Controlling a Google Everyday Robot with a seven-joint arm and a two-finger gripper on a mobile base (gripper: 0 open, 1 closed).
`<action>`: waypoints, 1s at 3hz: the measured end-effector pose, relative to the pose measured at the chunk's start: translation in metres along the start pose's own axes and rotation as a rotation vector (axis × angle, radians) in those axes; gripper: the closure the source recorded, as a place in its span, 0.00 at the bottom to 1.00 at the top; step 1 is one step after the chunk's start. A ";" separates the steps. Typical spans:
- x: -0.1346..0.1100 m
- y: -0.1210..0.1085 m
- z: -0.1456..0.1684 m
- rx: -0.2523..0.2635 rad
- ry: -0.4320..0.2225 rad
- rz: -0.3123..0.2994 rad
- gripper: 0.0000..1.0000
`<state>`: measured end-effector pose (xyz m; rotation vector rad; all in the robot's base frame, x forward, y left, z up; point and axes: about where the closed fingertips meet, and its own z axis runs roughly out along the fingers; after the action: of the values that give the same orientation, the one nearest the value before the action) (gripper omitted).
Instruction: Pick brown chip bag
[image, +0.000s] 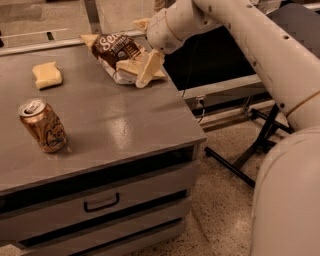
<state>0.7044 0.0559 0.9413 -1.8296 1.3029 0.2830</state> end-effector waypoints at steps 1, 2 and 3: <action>0.003 -0.007 0.041 0.008 0.053 0.072 0.00; 0.020 -0.013 0.066 0.026 0.123 0.136 0.00; 0.043 -0.017 0.079 0.047 0.189 0.181 0.00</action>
Offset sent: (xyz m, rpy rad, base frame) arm 0.0619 0.0395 -0.0687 -0.1002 0.0971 -0.2785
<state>0.7589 0.0871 0.8753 -1.7339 1.5972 0.1769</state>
